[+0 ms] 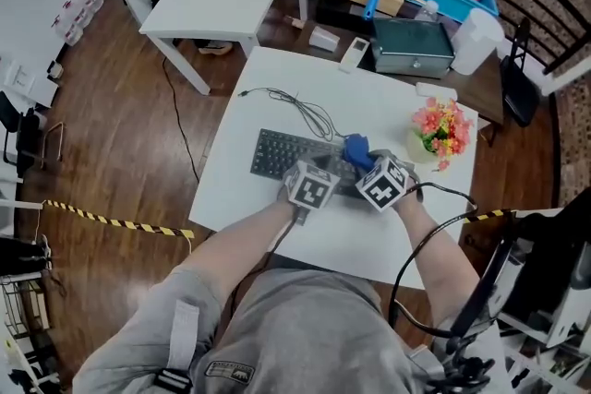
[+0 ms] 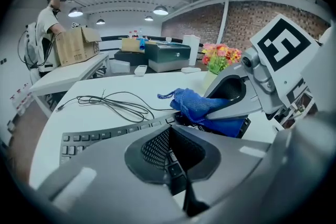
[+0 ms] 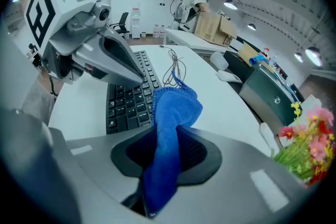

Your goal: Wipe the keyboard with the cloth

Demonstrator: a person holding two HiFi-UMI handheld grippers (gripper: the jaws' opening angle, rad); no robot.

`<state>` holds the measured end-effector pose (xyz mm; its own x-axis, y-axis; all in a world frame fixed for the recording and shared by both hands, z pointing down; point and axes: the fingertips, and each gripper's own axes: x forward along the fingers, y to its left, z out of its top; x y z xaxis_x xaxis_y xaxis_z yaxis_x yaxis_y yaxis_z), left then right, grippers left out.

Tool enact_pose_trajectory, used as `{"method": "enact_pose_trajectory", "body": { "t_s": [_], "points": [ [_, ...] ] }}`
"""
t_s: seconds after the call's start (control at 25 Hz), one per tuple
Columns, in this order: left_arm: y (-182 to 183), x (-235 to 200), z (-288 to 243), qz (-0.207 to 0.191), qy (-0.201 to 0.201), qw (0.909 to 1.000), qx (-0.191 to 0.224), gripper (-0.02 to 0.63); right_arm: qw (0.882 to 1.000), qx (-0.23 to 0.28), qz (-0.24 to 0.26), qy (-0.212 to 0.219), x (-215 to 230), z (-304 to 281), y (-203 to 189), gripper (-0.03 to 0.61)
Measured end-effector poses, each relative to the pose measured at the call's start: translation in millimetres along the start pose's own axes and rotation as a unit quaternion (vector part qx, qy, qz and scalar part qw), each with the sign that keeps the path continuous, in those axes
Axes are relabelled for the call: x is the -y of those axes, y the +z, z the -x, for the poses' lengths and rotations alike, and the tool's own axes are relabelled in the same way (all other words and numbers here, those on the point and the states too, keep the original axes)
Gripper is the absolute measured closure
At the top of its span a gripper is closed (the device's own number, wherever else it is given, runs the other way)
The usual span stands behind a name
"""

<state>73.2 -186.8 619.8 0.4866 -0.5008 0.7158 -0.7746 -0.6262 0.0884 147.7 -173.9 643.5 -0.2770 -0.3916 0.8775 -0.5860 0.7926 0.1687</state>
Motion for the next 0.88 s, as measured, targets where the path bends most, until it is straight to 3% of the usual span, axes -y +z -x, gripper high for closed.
{"method": "enact_pose_trajectory", "body": {
  "t_s": [0.56, 0.72, 0.88],
  "points": [
    [-64, 66, 7, -0.023, -0.065, 0.997, -0.034, 0.62, 0.998, -0.005, 0.02, 0.067, -103, 20, -39, 0.469],
    [-74, 66, 7, -0.018, -0.066, 0.997, -0.036, 0.62, 0.997, -0.015, 0.033, 0.072, -108, 18, -43, 0.468],
    [-56, 46, 8, -0.009, -0.052, 0.9985, -0.017, 0.62, 0.998, 0.002, 0.031, 0.061, -88, 18, -20, 0.468]
  ]
}}
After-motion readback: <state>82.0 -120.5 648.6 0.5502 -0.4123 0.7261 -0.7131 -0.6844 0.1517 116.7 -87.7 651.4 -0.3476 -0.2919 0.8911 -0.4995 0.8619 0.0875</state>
